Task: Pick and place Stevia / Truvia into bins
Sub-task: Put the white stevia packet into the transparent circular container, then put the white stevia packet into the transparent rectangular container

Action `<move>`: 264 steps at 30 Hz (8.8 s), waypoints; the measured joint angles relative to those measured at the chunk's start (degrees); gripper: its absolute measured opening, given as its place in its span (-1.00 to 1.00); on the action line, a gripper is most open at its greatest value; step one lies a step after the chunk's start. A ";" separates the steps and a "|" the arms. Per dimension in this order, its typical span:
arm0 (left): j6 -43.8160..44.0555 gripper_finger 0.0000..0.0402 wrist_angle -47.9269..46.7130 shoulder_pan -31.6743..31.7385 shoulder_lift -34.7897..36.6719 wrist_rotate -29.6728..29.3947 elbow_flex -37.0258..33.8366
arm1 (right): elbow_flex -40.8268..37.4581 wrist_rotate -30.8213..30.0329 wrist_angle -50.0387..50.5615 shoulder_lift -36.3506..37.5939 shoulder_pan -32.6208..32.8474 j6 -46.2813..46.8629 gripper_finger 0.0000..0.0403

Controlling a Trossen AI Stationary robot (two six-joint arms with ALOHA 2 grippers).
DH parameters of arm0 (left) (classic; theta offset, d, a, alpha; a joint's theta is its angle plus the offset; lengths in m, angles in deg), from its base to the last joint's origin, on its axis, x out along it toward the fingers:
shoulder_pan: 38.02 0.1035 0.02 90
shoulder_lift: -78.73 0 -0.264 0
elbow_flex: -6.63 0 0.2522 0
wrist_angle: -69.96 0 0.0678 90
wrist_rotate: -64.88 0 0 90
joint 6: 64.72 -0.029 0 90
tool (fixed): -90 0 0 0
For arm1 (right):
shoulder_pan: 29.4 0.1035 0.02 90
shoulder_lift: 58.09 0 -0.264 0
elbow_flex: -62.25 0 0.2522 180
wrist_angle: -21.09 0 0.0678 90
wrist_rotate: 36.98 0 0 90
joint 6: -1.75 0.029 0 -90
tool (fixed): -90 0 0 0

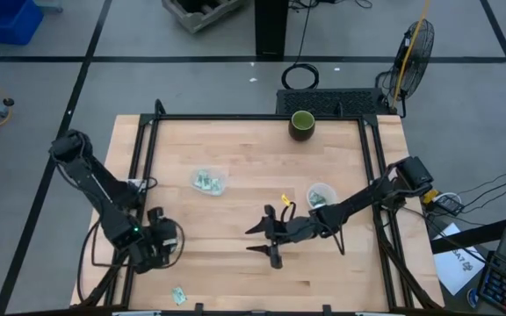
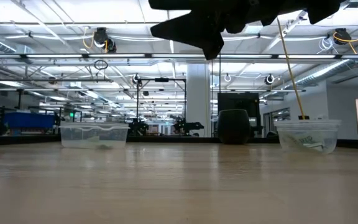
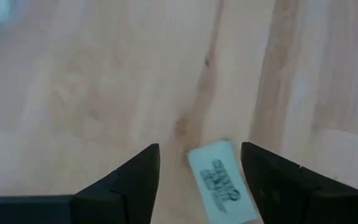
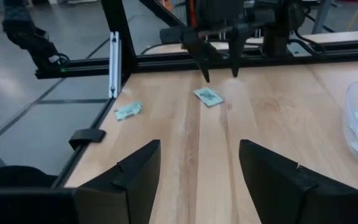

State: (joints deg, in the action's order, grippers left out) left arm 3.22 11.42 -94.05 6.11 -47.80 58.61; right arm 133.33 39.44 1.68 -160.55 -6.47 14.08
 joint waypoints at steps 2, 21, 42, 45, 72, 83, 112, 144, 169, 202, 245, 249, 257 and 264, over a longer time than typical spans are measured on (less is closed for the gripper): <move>2.22 0.11 3.84 -1.17 -0.02 -0.04 -2.01 | 0.00 0.02 -0.07 0.01 0.02 -0.04 0.04; 9.01 0.05 20.15 -2.12 -2.79 2.43 -13.92 | 0.00 -0.07 -0.44 0.01 0.00 -0.14 0.04; 1.44 -0.78 23.99 -1.46 -4.89 -4.88 -14.55 | 0.00 -0.04 -0.46 0.01 0.02 0.05 0.04; -0.99 -0.84 26.08 -0.03 -4.62 -6.91 -14.60 | 0.00 -0.04 -0.44 0.01 0.02 0.03 0.04; -57.61 -0.89 83.94 26.16 -4.25 -14.37 -14.45 | 0.00 -4.53 -2.27 0.01 -1.81 5.97 0.04; -65.49 -0.93 90.91 31.28 -4.24 -11.64 -14.39 | 0.02 -4.11 -7.84 -1.63 -6.87 12.07 0.04; -68.69 -0.93 94.64 33.61 -4.17 -7.86 -14.34 | 3.98 3.25 -16.27 -8.10 -12.68 16.96 0.02; -64.70 -0.04 94.33 28.55 -3.38 -10.53 -14.30 | -0.15 0.86 -7.08 -0.95 -10.16 12.82 -0.99; -55.55 0.37 88.19 23.54 -2.90 -6.82 -14.27 | -7.98 -37.00 70.02 22.41 7.56 63.45 -1.00; -47.39 0.33 66.57 20.84 2.32 7.69 -14.34 | -9.44 -33.10 72.18 23.36 8.25 63.09 0.06; 18.60 0.36 45.36 -5.97 -21.66 18.33 0.58 | -10.65 -35.67 32.05 25.95 5.22 13.42 0.11; 16.84 0.36 37.21 -6.10 -23.62 16.28 4.88 | -12.43 -35.61 29.26 25.93 4.79 13.87 0.09; 7.15 0.36 29.58 -5.88 -25.20 11.91 7.33 | -15.42 -35.61 22.37 25.93 4.79 13.32 0.09; -3.76 0.26 27.19 -5.70 -25.35 9.44 7.14 | -15.65 -35.63 20.38 25.93 4.79 12.16 0.07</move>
State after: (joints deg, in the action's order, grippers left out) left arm -0.55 38.62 -99.74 -19.24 -38.37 65.75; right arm 117.68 3.81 22.06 -134.62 -1.68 26.24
